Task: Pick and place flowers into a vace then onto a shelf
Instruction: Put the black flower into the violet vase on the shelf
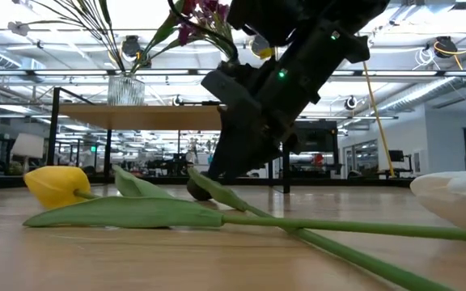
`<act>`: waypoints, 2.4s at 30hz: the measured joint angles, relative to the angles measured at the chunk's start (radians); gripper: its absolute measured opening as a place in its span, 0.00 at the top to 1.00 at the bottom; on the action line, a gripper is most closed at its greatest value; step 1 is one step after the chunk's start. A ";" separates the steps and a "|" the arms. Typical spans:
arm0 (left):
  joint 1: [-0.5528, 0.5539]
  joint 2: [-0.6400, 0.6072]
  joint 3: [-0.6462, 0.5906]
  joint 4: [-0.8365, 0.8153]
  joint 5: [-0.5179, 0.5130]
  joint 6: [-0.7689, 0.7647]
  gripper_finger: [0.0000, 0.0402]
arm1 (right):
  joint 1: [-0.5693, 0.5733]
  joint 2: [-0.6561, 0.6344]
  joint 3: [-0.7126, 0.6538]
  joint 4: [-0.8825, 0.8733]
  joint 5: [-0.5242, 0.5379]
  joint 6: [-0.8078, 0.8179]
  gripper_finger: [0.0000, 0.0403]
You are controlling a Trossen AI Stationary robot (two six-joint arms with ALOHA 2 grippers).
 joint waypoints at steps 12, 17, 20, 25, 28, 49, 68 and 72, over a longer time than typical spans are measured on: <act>-0.036 0.000 0.000 0.002 -0.030 -0.101 0.54 | -0.011 0.004 0.000 0.109 -0.077 -0.023 0.65; -0.037 0.000 0.000 0.002 -0.046 -0.101 0.54 | -0.026 0.012 0.000 0.126 -0.051 -0.074 0.65; -0.037 0.000 0.000 0.002 -0.054 -0.095 0.54 | -0.045 0.047 -0.001 0.123 -0.052 -0.067 0.65; -0.037 0.000 0.000 0.002 -0.054 -0.092 0.54 | -0.053 0.106 0.003 0.149 -0.093 -0.009 0.65; -0.037 0.000 0.000 0.001 -0.054 -0.092 0.54 | -0.053 0.115 0.004 0.146 -0.100 -0.013 0.66; -0.038 -0.001 0.000 -0.022 -0.054 -0.082 0.54 | -0.030 -0.452 -0.002 0.135 0.023 -0.444 0.99; -0.038 -0.001 0.000 -0.021 -0.072 -0.085 0.54 | -0.181 -0.682 0.000 1.001 0.393 -2.084 0.99; -0.038 -0.001 0.000 -0.019 -0.072 -0.088 0.54 | -0.269 -0.661 0.000 0.998 0.392 -2.068 0.99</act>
